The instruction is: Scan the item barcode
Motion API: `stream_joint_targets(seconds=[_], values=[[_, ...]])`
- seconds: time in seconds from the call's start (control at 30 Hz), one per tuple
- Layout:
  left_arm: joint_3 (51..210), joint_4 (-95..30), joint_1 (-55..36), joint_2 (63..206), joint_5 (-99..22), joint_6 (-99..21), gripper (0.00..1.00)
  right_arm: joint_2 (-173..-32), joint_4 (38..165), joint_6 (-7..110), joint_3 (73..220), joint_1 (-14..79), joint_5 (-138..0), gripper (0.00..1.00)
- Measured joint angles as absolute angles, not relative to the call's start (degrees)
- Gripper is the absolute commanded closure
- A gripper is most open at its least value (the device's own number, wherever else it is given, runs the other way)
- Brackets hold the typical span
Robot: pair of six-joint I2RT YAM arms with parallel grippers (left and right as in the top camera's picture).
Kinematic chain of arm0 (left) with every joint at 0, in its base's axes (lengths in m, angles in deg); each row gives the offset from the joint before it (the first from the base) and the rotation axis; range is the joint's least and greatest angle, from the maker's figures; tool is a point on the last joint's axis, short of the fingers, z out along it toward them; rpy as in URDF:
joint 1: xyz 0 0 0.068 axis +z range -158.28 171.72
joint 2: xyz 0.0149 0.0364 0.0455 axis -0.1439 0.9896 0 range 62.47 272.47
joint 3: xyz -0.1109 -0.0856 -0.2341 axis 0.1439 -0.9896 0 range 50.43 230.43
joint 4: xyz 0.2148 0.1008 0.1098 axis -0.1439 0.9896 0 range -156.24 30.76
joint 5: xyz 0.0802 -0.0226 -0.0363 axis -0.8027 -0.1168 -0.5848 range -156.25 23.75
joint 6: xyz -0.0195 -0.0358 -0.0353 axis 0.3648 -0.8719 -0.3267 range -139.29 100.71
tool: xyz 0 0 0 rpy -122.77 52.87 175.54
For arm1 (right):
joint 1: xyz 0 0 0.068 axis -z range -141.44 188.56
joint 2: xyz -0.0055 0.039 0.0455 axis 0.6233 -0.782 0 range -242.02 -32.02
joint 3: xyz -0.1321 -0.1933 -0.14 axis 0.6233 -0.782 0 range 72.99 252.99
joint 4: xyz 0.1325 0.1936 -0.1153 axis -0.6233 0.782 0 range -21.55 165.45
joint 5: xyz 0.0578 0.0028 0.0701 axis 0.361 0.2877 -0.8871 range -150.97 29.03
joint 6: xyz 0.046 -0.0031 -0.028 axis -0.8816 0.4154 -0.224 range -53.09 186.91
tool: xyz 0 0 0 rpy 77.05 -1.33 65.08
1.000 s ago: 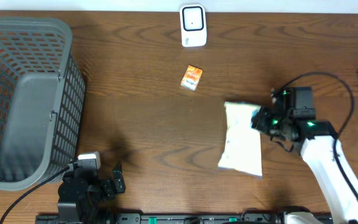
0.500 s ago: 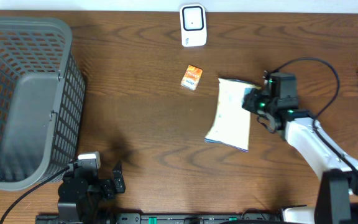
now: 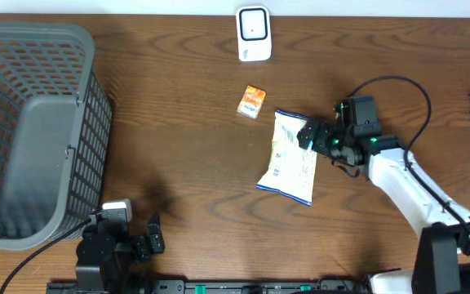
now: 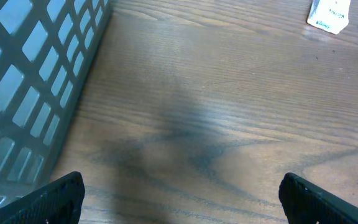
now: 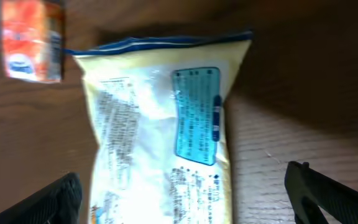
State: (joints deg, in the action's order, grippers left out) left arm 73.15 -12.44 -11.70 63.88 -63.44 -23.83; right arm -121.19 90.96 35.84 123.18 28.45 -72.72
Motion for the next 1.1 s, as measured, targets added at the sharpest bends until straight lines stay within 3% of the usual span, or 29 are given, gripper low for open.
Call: stream_joint_targets(seconds=[0.47,0.5,0.53,0.57,0.6,0.63,0.87,1.1], values=[[73.2,-12.4,-11.7,63.9,-63.4,-23.8,0.0,-127.7,83.5,38.9,119.8,22.8,-69.7,0.03],[73.2,-12.4,-11.7,63.9,-63.4,-23.8,0.0,-128.4,83.4,39.2,120.1,22.4,-68.3,0.16],[73.2,-12.4,-11.7,63.9,-63.4,-23.8,0.0,-128.8,83.0,39.2,120.4,22.2,-67.7,0.39],[73.2,-12.4,-11.7,63.9,-63.4,-23.8,0.0,-130.0,82.3,39.4,120.9,22.1,-66.5,0.71],[73.2,-12.4,-11.7,63.9,-63.4,-23.8,0.0,-131.2,81.6,39.9,121.6,22.1,-65.8,0.91],[73.2,-12.4,-11.7,63.9,-63.4,-23.8,0.0,-132.4,81.2,39.8,122.2,22.1,-65.3,0.99],[73.2,-12.5,-11.7,63.9,-63.4,-23.8,0.0,-132.8,83.1,37.4,123.7,24.3,-70.0,0.99],[73.2,-12.4,-11.7,63.9,-63.4,-23.8,0.0,-120.5,97.4,37.5,123.2,25.0,-68.0,0.98]])
